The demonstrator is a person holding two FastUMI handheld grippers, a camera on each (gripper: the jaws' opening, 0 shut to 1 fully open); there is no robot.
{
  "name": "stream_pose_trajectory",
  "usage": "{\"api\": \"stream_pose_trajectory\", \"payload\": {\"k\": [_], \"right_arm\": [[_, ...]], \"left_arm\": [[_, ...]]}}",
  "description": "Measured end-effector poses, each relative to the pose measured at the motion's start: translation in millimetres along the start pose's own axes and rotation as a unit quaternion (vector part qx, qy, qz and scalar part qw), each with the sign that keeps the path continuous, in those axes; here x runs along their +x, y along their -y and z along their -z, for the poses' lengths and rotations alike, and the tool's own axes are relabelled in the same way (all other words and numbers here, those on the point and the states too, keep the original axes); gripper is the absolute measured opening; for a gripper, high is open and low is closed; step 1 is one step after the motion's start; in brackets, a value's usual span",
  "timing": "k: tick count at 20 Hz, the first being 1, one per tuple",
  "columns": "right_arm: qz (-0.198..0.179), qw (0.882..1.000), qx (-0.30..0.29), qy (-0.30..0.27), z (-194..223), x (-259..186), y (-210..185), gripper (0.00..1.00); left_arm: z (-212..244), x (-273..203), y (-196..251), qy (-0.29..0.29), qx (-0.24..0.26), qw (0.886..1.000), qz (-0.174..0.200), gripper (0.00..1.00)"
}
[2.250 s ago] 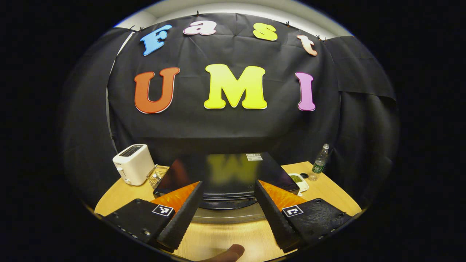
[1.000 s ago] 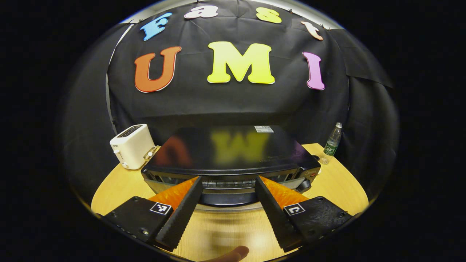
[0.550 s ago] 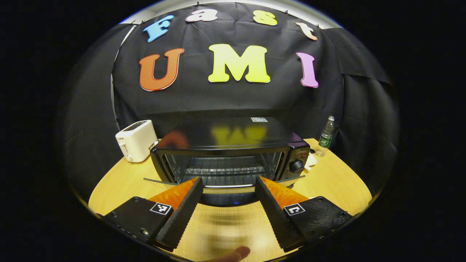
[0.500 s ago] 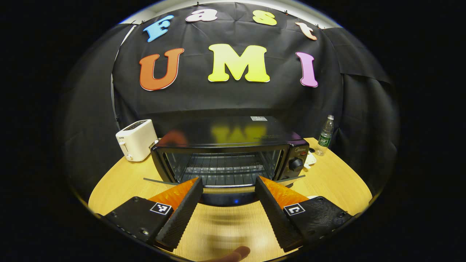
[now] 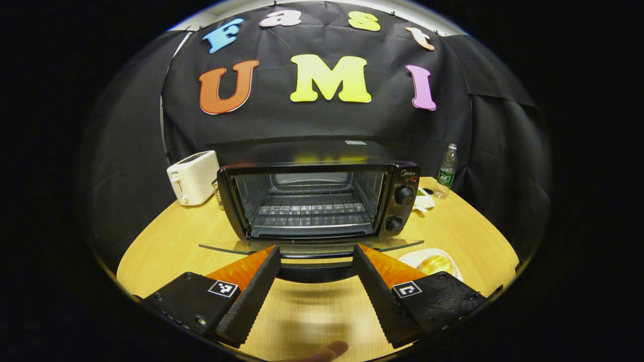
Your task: Open the electric oven with the left hand, put the food in, and close the electric oven.
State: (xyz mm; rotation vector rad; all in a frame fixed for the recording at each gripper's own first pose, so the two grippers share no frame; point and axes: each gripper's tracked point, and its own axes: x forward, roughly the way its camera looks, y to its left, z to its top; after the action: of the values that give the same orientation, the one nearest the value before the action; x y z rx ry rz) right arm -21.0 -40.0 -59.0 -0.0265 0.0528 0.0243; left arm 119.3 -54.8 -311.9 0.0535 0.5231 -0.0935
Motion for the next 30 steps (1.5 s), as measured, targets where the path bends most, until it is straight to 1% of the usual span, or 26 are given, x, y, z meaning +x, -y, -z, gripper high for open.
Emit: {"api": "stream_pose_trajectory", "payload": {"k": [2, 6, 7, 8, 10, 12, 15, 18, 20, 22, 24, 26, 27, 28, 29, 30], "right_arm": [[0.001, 1.000, 0.003, -0.002, 2.7, -0.9, 1.2, 0.99], [-0.001, 1.000, 0.009, -0.007, 9.9, 2.3, 1.0, 0.99], [-0.004, 1.000, 0.011, -0.013, 14.5, 3.0, 0.0, 0.96], [-0.007, 1.000, 0.014, -0.017, 18.1, 4.0, -2.0, 0.99], [-0.002, 1.000, 0.011, -0.018, 22.1, 8.4, -1.0, 0.99], [0.001, 1.000, 0.005, -0.020, 28.5, 13.4, -2.5, 0.99], [-0.010, 0.999, 0.005, -0.032, 38.7, 16.6, -13.7, 0.99], [-0.015, 0.999, 0.004, -0.037, 44.5, 20.3, -17.5, 1.00], [-0.016, 0.999, 0.007, -0.042, 51.8, 23.0, -19.7, 1.00], [-0.023, 0.998, 0.007, -0.055, 63.9, 24.9, -26.6, 0.99], [-0.026, 0.998, 0.003, -0.065, 73.8, 27.5, -29.5, 1.00], [-0.024, 0.997, -0.002, -0.070, 78.7, 29.2, -30.7, 1.00], [-0.022, 0.997, -0.003, -0.072, 81.7, 30.7, -30.6, 1.00], [-0.021, 0.997, -0.003, -0.074, 83.3, 32.4, -30.8, 0.97], [-0.020, 0.997, -0.003, -0.076, 86.0, 33.3, -32.2, 1.00], [-0.021, 0.997, -0.004, -0.077, 87.8, 34.9, -34.3, 1.00]], "left_arm": [[11.6, -1.6, 0.4, 0.000, -0.002, 1.000, -0.002, 0.96], [26.8, -3.8, 1.3, 0.022, -0.005, 1.000, -0.003, 0.96], [33.3, -4.1, 0.9, 0.020, -0.003, 1.000, -0.004, 0.96], [40.0, -5.0, 1.1, 0.018, -0.004, 1.000, -0.005, 0.96], [55.2, -2.4, 2.0, 0.010, -0.013, 1.000, -0.008, 0.95], [63.5, -2.2, 5.0, 0.009, -0.005, 1.000, -0.009, 0.96], [79.6, 1.7, 4.5, -0.009, -0.008, 1.000, -0.007, 0.95], [100.5, 9.0, 5.5, -0.043, -0.010, 0.999, -0.006, 0.94], [95.5, 7.1, 7.2, -0.027, -0.004, 1.000, -0.006, 0.94], [98.3, 8.7, 5.5, -0.030, -0.005, 1.000, -0.007, 0.94], [92.1, 5.4, 4.6, -0.017, -0.004, 1.000, -0.006, 0.94], [86.0, -3.9, -2.7, -0.013, -0.001, 1.000, -0.017, 0.94], [76.4, -9.5, -6.7, -0.003, 0.001, 1.000, -0.022, 0.94], [66.6, -16.8, -8.2, 0.006, -0.001, 1.000, -0.022, 0.94], [55.7, -26.2, -8.1, 0.017, -0.005, 1.000, -0.020, 0.94], [41.7, -36.9, -9.6, 0.030, -0.009, 0.999, -0.021, 0.94]]}}
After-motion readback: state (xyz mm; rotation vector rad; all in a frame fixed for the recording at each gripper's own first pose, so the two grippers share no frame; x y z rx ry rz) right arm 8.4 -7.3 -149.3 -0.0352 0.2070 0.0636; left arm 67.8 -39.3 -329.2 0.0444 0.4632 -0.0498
